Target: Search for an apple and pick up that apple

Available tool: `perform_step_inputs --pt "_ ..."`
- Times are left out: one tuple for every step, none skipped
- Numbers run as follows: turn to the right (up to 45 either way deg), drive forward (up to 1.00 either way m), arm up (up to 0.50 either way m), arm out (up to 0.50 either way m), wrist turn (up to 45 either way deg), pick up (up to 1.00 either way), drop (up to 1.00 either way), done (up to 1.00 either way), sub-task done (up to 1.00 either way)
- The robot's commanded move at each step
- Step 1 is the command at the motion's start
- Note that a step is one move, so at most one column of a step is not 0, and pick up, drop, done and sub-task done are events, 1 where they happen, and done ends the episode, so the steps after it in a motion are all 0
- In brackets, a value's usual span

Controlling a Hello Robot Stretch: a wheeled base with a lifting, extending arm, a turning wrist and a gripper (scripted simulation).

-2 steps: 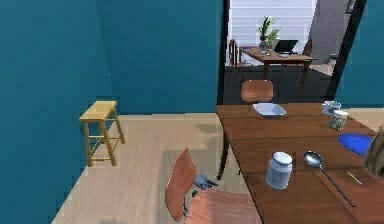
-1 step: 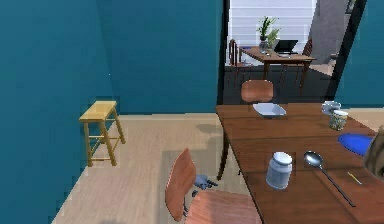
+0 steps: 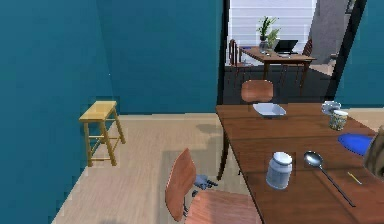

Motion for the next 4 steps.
perform_step_inputs --pt "0.0 0.00 0.00 0.00 45.0 0.00 0.00 0.00 0.00" --pt "0.0 0.00 0.00 0.00 45.0 0.00 0.00 0.00 0.00" --pt "0.0 0.00 0.00 0.00 15.0 0.00 0.00 0.00 0.00" --pt "0.0 0.00 -0.26 0.00 0.0 0.00 0.00 0.00 0.00"
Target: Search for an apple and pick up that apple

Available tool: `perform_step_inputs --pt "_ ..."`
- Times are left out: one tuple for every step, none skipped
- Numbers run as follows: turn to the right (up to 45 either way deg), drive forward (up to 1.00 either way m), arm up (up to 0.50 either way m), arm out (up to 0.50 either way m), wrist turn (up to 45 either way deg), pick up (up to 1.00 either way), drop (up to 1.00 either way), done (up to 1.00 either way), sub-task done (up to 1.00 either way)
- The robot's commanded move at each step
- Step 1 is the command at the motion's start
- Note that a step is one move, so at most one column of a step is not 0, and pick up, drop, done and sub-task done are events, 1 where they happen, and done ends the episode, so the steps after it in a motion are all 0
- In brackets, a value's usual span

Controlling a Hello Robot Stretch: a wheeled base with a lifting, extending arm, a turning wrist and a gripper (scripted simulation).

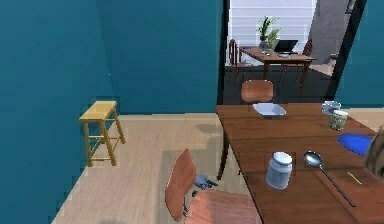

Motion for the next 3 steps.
perform_step_inputs --pt "0.0 0.00 0.00 0.00 0.0 1.00 0.00 0.00 0.00" --pt "0.0 0.00 0.10 0.00 0.0 0.00 0.00 0.00 0.00" --pt "0.0 0.00 0.00 0.00 0.0 0.00 0.00 1.00 0.00"
